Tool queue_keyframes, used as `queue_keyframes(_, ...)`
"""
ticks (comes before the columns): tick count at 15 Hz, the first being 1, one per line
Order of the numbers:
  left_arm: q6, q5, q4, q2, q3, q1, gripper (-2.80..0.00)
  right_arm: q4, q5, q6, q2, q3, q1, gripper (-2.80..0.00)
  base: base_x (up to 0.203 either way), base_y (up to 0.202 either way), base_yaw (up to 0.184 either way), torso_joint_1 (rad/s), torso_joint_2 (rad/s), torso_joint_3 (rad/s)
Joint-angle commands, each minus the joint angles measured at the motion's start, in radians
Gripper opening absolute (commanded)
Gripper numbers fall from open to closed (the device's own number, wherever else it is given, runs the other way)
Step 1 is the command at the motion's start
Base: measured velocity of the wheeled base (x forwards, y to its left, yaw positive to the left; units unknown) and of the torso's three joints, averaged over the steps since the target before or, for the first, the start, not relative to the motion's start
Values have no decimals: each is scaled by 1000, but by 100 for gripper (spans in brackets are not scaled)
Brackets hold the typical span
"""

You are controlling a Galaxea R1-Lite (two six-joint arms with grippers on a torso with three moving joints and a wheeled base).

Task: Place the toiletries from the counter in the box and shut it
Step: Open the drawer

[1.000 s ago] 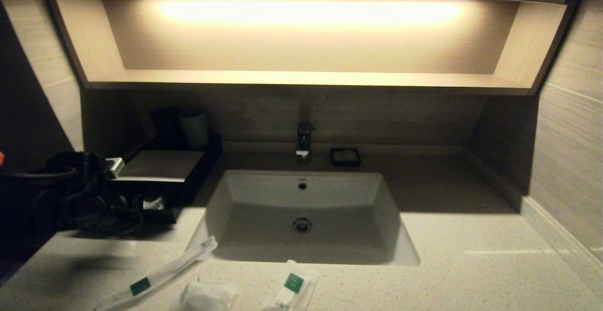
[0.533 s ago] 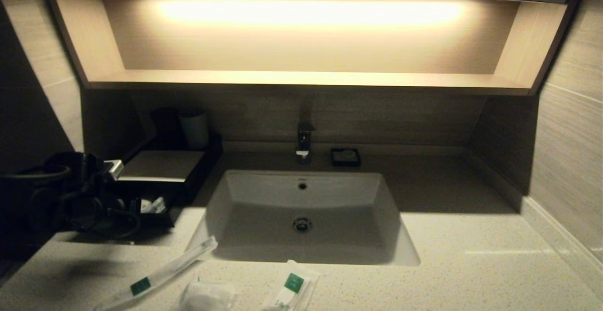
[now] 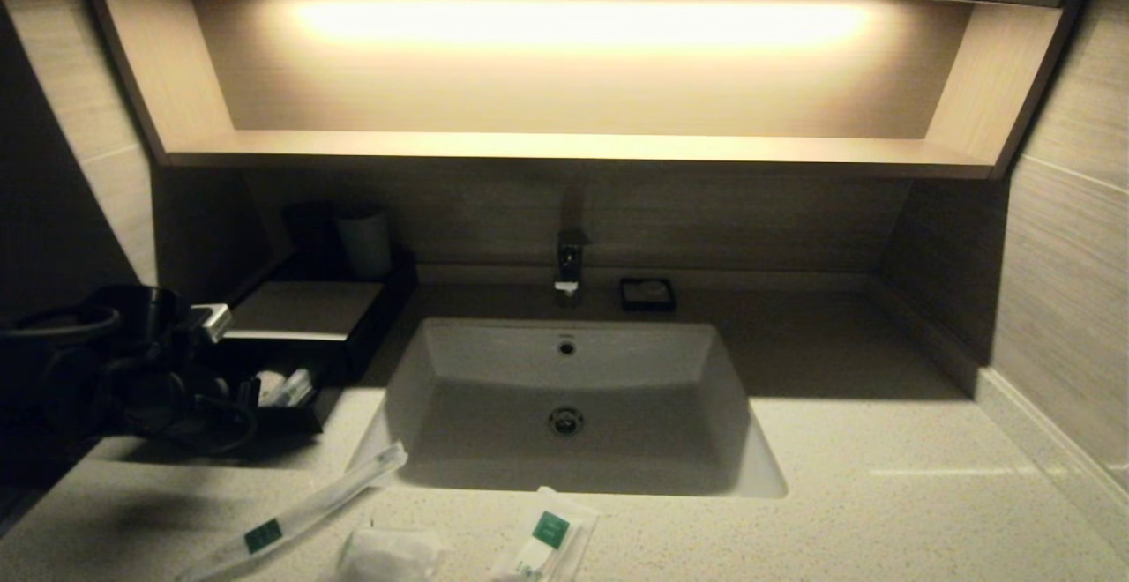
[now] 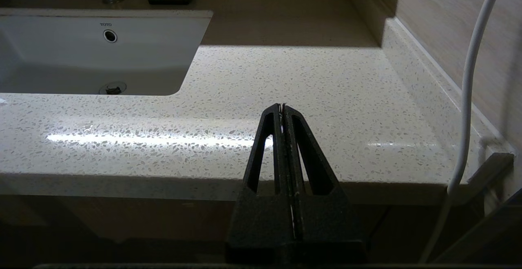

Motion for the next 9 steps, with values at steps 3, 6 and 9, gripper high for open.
queue_keyframes(3, 16, -2, 40, -12, -2, 0, -280, 0, 0, 0, 0, 2, 0, -280, 0, 0, 0, 0, 0, 0)
queue_keyframes(6, 27, -2, 90, -23, -8, 2, -280, 0, 0, 0, 0, 2, 0, -280, 0, 0, 0, 0, 0, 0)
queue_keyframes(9, 47, 0, 145, -34, -13, 2, -280, 0, 0, 0, 0, 2, 0, -280, 0, 0, 0, 0, 0, 0)
